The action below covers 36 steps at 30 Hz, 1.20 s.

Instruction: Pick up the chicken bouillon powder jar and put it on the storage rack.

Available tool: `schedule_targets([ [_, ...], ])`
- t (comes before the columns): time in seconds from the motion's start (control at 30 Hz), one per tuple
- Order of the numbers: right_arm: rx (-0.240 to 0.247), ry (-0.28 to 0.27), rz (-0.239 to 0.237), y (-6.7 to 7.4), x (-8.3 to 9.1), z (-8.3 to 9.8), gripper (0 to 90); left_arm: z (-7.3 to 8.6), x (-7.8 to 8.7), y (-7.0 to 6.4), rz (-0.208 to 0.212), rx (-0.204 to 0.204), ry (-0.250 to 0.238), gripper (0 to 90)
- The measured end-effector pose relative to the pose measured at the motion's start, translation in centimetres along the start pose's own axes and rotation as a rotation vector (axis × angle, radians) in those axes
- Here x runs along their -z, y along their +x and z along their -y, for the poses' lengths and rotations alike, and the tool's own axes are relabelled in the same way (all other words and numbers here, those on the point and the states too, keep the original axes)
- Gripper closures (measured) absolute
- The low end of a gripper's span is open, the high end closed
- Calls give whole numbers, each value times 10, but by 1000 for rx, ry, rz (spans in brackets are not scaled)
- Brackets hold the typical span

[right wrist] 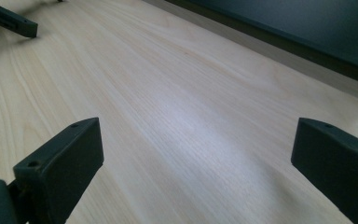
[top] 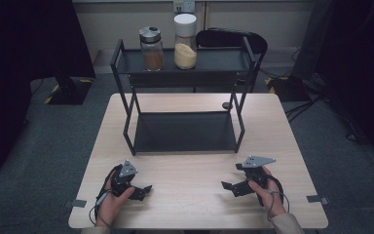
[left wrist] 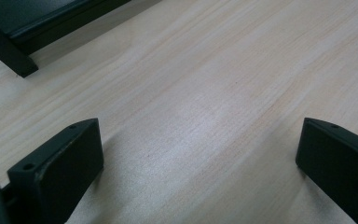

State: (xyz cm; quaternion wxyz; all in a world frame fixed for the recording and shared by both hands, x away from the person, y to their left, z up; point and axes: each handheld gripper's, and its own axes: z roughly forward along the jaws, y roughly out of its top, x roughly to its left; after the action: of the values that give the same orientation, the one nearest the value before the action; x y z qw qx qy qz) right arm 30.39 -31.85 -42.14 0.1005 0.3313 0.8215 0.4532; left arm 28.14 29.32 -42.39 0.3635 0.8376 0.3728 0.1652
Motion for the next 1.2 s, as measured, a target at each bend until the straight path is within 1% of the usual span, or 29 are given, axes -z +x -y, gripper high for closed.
schedule_targets([
  [0.2,-3,6,8,-4,6,5,10,0,0,0,0,0,0,0],
  [0.47,7,25,21,-8,13,10,10,0,0,0,0,-1,0,0],
  [0.8,29,59,43,-12,23,16,11,0,0,0,0,-1,1,0],
  [1.1,41,76,51,-15,31,20,11,0,0,0,0,-1,0,0],
  [1.2,53,83,56,-15,32,22,12,0,0,0,0,-1,0,0],
])
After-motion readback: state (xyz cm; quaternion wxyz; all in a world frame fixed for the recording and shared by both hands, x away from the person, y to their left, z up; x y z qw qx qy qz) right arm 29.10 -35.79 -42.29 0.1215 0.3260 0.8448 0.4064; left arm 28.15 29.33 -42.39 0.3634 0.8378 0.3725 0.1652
